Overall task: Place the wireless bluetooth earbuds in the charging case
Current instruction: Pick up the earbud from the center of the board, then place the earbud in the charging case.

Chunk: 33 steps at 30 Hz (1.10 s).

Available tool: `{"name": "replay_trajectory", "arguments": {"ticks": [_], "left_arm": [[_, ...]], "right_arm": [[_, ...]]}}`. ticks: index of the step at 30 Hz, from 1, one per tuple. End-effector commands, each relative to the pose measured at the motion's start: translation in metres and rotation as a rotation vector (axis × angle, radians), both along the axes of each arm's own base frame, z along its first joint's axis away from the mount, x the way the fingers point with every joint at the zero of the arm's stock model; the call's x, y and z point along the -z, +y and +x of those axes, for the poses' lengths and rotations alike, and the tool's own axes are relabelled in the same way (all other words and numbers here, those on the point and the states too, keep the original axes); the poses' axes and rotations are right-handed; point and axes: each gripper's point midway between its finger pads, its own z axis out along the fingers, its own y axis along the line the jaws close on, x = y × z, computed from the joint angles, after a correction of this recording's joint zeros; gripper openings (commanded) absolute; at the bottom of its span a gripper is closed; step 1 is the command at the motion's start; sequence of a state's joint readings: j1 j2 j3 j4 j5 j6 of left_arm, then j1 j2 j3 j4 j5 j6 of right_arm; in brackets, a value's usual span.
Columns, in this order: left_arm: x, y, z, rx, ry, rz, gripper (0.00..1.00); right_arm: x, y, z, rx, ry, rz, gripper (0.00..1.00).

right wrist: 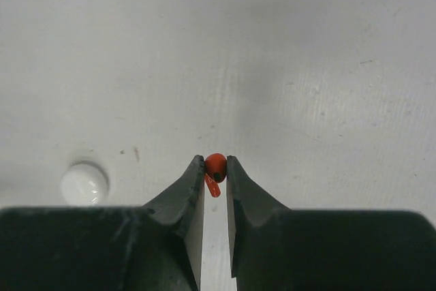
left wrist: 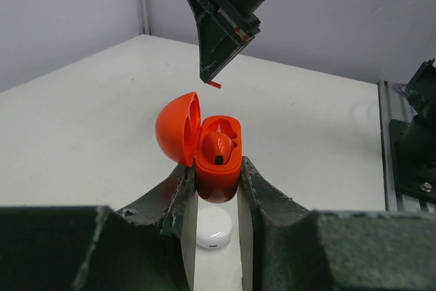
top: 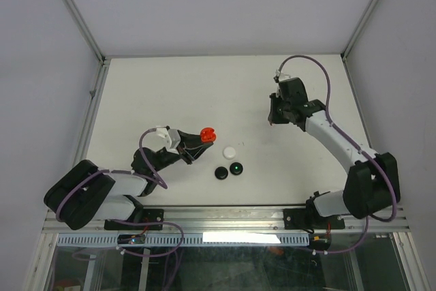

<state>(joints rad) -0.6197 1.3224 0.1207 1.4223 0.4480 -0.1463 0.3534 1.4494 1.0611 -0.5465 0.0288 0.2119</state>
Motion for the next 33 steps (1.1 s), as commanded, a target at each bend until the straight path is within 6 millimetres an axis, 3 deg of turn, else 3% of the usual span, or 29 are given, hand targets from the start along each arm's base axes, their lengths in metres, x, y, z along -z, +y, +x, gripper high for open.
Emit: {"name": "replay_trajectory", "arguments": {"ticks": [1,8,13,21,33], "left_arm": [[-0.036,0.003,-0.014,0.050,-0.095,-0.087,0.05],[-0.059,-0.001,-0.023,0.105,-0.148,-0.110,0.05],[-0.069,-0.002,-0.028,0.131,-0.172,-0.126,0.06],[-0.078,-0.005,-0.029,0.154,-0.168,-0.140,0.06],[-0.080,-0.012,-0.027,0.194,-0.106,-0.156,0.06]], "right_arm": [[-0.059,0.032,-0.004,-0.074,-0.202,0.124,0.12],[-0.127,0.073,-0.032,-0.222,-0.420,0.270,0.12],[-0.164,0.095,-0.055,-0.323,-0.562,0.384,0.11],[-0.199,0.126,-0.091,-0.478,-0.699,0.540,0.11],[-0.228,0.163,-0.134,-0.660,-0.790,0.724,0.12]]}}
